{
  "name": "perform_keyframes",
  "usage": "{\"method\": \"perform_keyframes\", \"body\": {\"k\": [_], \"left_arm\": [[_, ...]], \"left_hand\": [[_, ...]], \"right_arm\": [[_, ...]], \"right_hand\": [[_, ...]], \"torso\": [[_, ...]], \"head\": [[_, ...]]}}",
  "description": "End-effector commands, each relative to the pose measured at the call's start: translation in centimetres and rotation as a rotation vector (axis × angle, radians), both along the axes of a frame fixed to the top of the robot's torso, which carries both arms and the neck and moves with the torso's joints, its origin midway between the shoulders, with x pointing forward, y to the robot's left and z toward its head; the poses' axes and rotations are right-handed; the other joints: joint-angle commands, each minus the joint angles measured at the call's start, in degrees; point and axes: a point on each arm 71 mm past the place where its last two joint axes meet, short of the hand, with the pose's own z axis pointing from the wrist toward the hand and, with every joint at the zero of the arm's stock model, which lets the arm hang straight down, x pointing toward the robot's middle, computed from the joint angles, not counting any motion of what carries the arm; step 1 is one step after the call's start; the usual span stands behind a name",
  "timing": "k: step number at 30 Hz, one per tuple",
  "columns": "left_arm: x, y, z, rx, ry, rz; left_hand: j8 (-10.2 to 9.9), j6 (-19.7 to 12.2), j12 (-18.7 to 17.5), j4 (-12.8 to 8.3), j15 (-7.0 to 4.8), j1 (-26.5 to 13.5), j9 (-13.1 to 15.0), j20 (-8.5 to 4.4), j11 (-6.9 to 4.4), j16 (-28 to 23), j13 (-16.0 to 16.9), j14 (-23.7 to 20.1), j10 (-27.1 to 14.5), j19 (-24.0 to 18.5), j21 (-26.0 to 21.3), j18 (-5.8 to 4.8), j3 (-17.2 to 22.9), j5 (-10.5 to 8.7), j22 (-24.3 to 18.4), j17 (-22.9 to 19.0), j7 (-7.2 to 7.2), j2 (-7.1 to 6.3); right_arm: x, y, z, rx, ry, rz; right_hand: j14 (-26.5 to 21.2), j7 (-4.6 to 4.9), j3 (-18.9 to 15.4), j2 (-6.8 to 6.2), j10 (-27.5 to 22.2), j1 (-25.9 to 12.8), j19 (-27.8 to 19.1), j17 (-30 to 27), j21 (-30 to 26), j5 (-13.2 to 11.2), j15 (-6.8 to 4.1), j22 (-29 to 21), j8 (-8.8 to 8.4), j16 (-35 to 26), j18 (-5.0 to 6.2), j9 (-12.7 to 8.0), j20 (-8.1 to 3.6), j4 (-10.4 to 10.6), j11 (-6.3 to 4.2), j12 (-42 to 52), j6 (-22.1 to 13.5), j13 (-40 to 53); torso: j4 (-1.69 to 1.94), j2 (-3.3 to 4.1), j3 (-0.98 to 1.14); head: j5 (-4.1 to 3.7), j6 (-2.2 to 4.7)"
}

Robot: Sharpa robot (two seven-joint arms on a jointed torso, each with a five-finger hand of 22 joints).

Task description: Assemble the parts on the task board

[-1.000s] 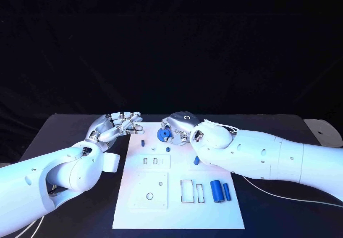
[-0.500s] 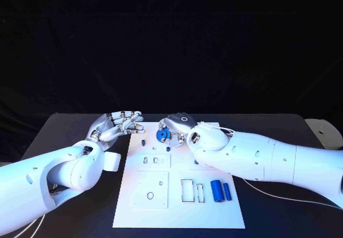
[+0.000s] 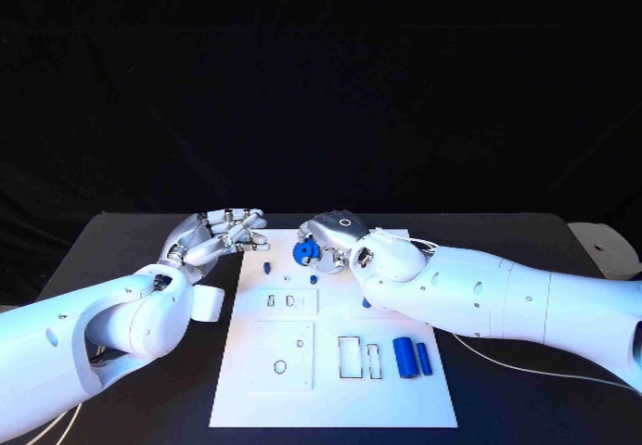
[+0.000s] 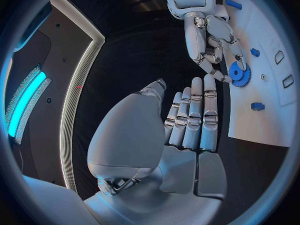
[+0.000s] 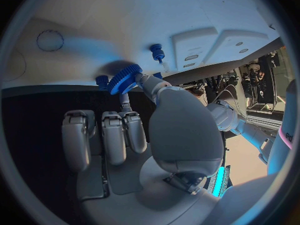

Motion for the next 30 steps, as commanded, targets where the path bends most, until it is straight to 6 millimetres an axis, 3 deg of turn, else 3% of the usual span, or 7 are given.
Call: {"method": "perform_keyframes", "body": {"k": [1,8,11,16,26,30], "left_arm": [[0.0,-0.2,0.2,-0.011,-0.002,-0.021],[0.0,-0.1,0.2,-0.009,-0.002,-0.017],[0.0,-0.1,0.2,-0.008,-0.001,-0.017],[0.0,-0.1,0.1,-0.008,0.000,-0.017],[0.0,0.0,0.1,-0.007,0.002,-0.015],[0.1,0.0,0.1,-0.007,0.002,-0.018]], "left_hand": [[-0.20,-0.21,-0.32,-0.09,-0.06,-0.14,-0.05,0.21,0.27,0.02,0.07,-0.40,-0.22,-0.38,0.06,0.69,0.31,-0.28,-0.09,0.05,0.40,0.16],[-0.24,-0.23,-0.38,-0.01,-0.04,-0.30,-0.04,0.23,0.29,0.01,0.08,-0.44,-0.22,-0.40,0.07,0.69,0.31,-0.34,-0.10,0.15,0.43,0.14],[-0.24,-0.23,-0.39,0.00,-0.03,-0.31,-0.04,0.23,0.29,0.01,0.08,-0.44,-0.22,-0.40,0.07,0.69,0.32,-0.35,-0.11,0.17,0.43,0.15],[-0.26,-0.24,-0.41,0.00,-0.03,-0.32,-0.04,0.23,0.29,0.01,0.07,-0.45,-0.23,-0.40,0.08,0.69,0.35,-0.35,-0.11,0.20,0.42,0.18],[-0.28,-0.27,-0.45,0.00,-0.03,-0.32,-0.04,0.24,0.30,0.00,0.07,-0.46,-0.26,-0.41,0.08,0.69,0.38,-0.36,-0.11,0.24,0.42,0.20],[-0.28,-0.27,-0.45,0.00,-0.03,-0.32,-0.04,0.24,0.30,0.00,0.07,-0.46,-0.26,-0.41,0.08,0.69,0.38,-0.36,-0.11,0.24,0.42,0.20]], "right_arm": [[0.1,-0.3,-0.2,-0.012,-0.011,-0.028],[0.1,-0.4,-0.2,-0.006,-0.007,-0.029],[0.2,-0.4,-0.3,-0.010,0.007,-0.030],[0.3,-0.6,-0.5,-0.021,0.033,-0.040],[0.4,-1.1,-0.6,-0.026,0.054,-0.051],[0.1,-2.2,-0.1,0.042,0.036,-0.055]], "right_hand": [[5.42,-0.07,0.41,-0.09,2.94,-0.76,2.77,12.92,0.08,-0.22,0.37,9.91,-0.37,-0.25,-0.37,-0.06,0.08,-0.11,0.61,-0.34,-0.30,11.32],[5.38,0.76,-0.05,-1.08,2.25,-2.34,2.69,12.71,-0.01,-0.81,1.09,9.87,-2.28,-0.31,-0.34,-0.56,0.76,0.27,1.40,-1.09,-2.05,10.56],[5.34,0.96,-1.75,-1.53,1.54,-4.13,2.68,12.58,-0.01,-3.42,1.37,9.94,-3.47,-0.34,-0.34,-0.72,1.14,1.68,1.65,-1.87,-2.90,9.76],[5.33,1.14,-4.32,-1.32,1.17,-5.90,2.58,12.53,-0.16,-2.93,1.56,9.84,-4.64,-0.35,-0.29,-0.76,1.36,3.93,1.86,-2.25,-3.51,9.38],[5.33,1.07,-5.57,-0.86,1.36,-6.28,2.64,12.51,-0.10,-2.29,1.57,9.97,-4.81,-0.35,-0.32,-0.56,1.40,5.12,1.82,-2.03,-2.96,9.59],[5.35,0.91,-5.87,-0.42,1.90,-6.43,2.90,12.60,0.21,-1.89,1.48,10.38,-4.68,-0.32,-0.42,-0.37,1.35,5.78,1.70,-1.44,-2.32,10.18]], "torso": [[0.08,0.03,0.03],[0.04,-0.02,0.04],[0.00,0.00,0.03],[0.04,-0.04,0.01],[0.02,0.01,0.02],[0.13,-0.08,0.00]], "head": [[-0.10,0.05],[-0.21,0.09],[-0.21,0.13],[-0.26,0.18],[-0.22,0.17],[-0.55,0.26]]}}
